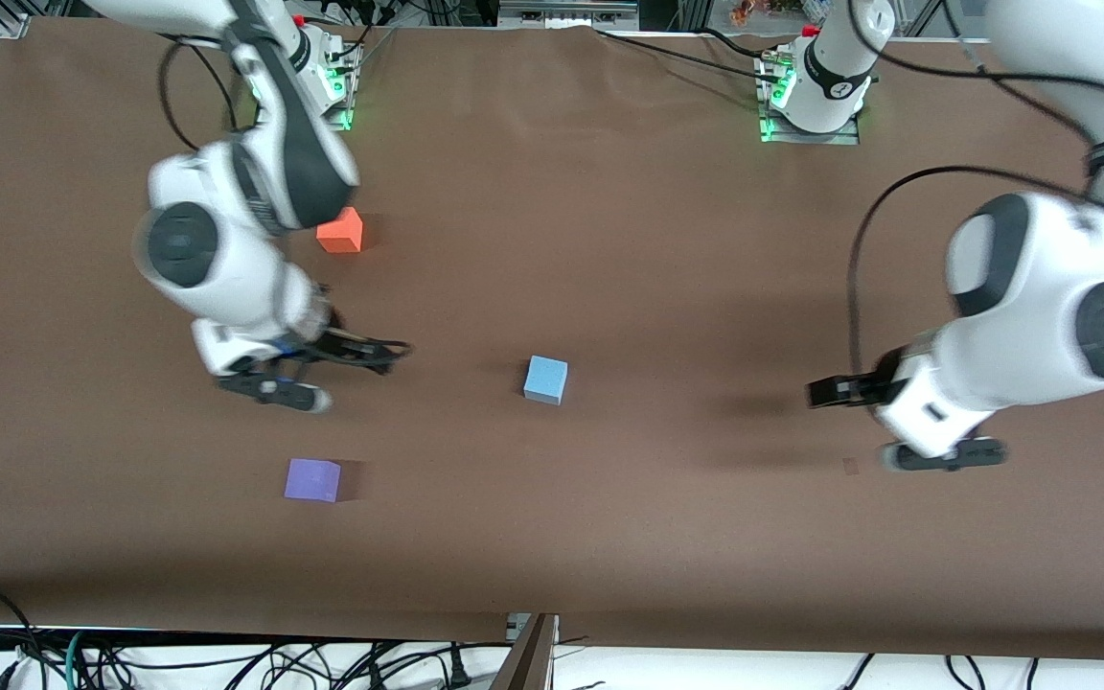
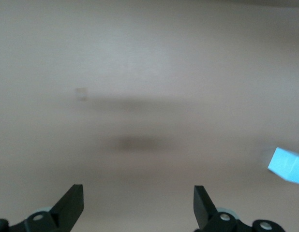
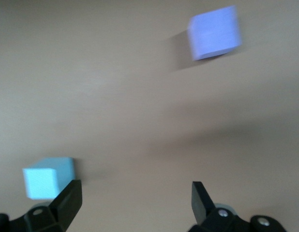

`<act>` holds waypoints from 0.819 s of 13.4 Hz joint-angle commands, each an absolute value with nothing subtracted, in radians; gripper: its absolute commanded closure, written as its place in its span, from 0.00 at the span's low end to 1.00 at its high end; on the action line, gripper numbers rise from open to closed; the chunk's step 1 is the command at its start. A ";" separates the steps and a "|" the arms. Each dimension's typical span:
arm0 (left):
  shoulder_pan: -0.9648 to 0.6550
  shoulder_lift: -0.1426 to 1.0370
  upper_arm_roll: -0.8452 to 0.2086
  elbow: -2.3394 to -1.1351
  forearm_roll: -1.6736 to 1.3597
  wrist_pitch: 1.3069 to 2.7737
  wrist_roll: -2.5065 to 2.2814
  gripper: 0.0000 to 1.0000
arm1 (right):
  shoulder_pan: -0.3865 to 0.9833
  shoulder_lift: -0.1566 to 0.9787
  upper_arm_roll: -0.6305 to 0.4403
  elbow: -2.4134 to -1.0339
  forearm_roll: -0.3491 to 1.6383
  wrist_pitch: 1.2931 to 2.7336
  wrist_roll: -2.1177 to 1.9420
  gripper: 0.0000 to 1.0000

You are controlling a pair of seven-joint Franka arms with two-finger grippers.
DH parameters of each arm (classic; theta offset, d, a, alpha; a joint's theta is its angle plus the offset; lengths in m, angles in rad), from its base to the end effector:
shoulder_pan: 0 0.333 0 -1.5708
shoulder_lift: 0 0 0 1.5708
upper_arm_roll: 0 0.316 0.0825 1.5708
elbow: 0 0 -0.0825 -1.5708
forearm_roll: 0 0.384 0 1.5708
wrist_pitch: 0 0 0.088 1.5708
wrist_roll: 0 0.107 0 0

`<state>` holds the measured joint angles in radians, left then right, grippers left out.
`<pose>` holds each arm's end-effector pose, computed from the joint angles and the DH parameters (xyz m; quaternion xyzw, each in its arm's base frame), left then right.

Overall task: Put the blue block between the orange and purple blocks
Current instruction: 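Lower the right gripper onto the cube while the left gripper withdraws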

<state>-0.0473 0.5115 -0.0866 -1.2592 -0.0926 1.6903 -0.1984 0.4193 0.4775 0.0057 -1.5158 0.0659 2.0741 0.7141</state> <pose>0.6927 -0.0890 0.4608 0.9960 0.0441 -0.0497 0.0596 0.6356 0.2907 0.3941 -0.9860 0.1588 -0.0174 0.0477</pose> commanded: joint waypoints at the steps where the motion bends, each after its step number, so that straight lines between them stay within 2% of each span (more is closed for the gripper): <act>1: 0.029 0.323 -0.100 -1.474 -0.097 1.697 -0.080 0.00 | 0.497 0.572 -0.005 -1.486 0.064 2.262 0.892 0.00; 3: 0.096 0.243 -0.098 -1.560 -0.094 1.695 -0.016 0.00 | 0.534 0.613 -0.005 -1.479 0.061 2.350 0.939 0.00; 6: 0.190 0.155 -0.098 -1.667 -0.094 1.697 0.048 0.00 | 0.572 0.678 -0.006 -1.401 0.055 2.362 0.966 0.00; 9: 0.202 -0.038 -0.095 -1.817 -0.054 1.701 0.020 0.00 | 0.626 0.759 -0.012 -1.322 0.052 2.400 1.000 0.00; 11: 0.201 -0.136 -0.103 -1.861 0.007 1.680 -0.049 0.00 | 0.647 0.799 -0.014 -1.321 0.051 2.460 1.002 0.00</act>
